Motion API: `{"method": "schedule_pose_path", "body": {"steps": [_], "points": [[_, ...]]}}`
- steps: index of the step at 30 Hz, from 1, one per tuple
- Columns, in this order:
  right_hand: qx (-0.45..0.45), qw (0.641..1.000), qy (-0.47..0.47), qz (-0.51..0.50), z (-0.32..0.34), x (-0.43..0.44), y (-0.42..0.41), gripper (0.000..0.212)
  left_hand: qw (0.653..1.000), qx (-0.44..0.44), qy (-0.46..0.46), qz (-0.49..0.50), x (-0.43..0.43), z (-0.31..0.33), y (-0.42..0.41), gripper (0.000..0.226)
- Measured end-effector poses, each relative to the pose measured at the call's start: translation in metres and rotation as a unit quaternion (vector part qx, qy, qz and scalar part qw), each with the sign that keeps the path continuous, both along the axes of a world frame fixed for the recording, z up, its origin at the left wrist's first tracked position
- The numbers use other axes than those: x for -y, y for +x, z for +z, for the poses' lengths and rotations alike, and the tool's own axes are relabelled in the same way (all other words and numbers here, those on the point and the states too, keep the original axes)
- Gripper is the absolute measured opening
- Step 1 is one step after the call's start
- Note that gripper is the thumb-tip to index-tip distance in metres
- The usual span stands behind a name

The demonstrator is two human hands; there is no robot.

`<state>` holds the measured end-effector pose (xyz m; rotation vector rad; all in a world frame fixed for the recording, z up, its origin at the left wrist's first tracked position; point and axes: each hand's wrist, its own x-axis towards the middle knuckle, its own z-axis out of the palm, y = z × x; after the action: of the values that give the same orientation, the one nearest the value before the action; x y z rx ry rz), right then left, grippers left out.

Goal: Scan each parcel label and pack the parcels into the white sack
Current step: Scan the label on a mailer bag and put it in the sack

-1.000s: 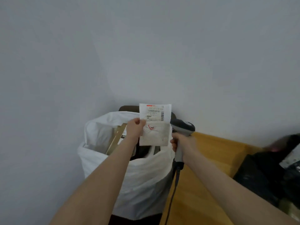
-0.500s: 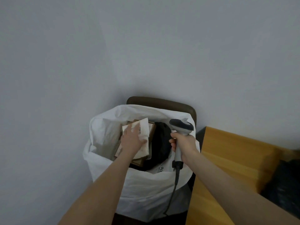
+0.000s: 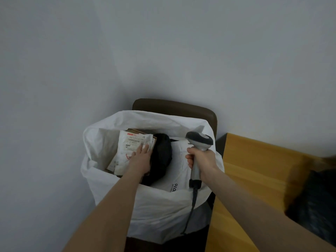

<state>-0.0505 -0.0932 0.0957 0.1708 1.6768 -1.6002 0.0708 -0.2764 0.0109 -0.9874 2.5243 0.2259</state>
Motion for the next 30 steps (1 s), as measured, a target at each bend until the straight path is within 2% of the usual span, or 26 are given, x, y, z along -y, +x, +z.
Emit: {"method": "schedule_pose_path", "body": {"steps": [6, 10, 14, 19, 24, 30], "points": [[0.018, 0.999, -0.013, -0.044, 0.012, -0.014, -0.002, 0.007, 0.996, -0.090, -0.026, 0.014, -0.012, 0.021, -0.021, 0.041], [0.051, 0.992, -0.042, -0.104, 0.023, -0.033, -0.003, 0.012, 0.986, -0.157, -0.050, -0.013, -0.032, 0.043, -0.048, 0.040], [0.121, 0.974, -0.066, -0.177, 0.025, -0.069, -0.007, 0.014, 0.979, -0.188, -0.065, -0.055, -0.066, 0.066, -0.082, 0.040], [0.191, 0.959, -0.087, -0.191, 0.017, -0.127, -0.002, 0.021, 0.966, -0.214, -0.081, -0.116, -0.129, 0.090, -0.115, 0.045], [0.177, 0.966, -0.086, -0.168, 0.018, -0.201, 0.001, 0.025, 0.959, -0.221, -0.066, -0.167, -0.210, 0.100, -0.135, 0.041], [0.118, 0.969, -0.032, -0.215, 0.023, -0.311, 0.005, 0.013, 0.952, -0.202, -0.043, -0.227, -0.325, 0.101, -0.149, 0.044]]}}
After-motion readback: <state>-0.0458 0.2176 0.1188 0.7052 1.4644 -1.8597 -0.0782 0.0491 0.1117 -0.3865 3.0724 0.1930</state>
